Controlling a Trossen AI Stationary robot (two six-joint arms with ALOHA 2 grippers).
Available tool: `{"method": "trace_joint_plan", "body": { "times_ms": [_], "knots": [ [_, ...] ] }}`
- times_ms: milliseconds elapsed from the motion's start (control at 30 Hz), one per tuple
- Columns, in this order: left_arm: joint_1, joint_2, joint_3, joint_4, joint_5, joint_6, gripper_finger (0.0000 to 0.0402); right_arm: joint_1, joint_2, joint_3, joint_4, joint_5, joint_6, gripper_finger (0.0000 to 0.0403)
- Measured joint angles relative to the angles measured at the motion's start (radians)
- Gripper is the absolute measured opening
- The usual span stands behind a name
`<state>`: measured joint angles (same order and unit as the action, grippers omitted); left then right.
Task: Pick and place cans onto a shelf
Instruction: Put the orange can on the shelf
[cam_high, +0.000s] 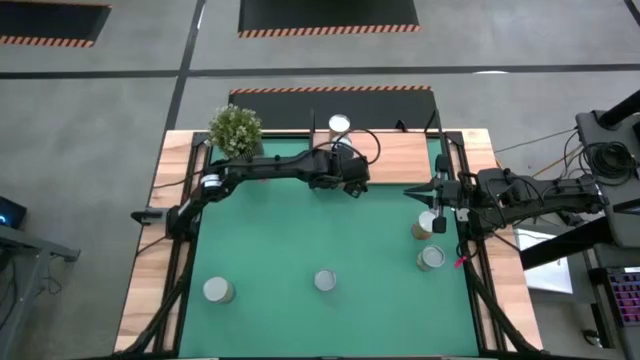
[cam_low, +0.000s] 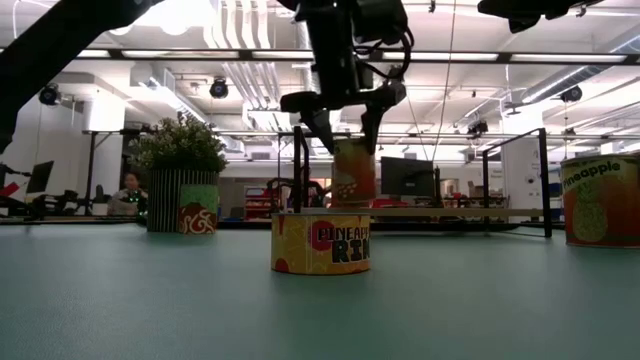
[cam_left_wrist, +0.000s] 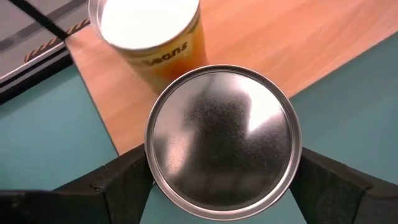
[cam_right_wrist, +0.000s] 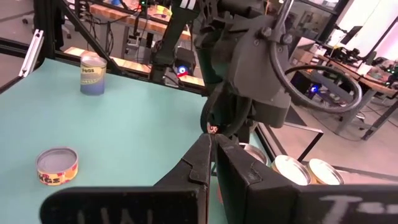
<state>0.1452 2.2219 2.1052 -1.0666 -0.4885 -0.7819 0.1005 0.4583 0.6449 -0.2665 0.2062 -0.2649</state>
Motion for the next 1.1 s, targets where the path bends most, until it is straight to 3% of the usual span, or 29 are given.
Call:
{"method": "trace_joint_plan", "body": {
  "times_ms": [1100],
  "knots": [
    [0.04,0.0,-0.008,0.065,-0.002,0.06,0.0314,0.0,0.0,0.0,-0.013,0.003,-0.008,0.0013]
  ]
}}
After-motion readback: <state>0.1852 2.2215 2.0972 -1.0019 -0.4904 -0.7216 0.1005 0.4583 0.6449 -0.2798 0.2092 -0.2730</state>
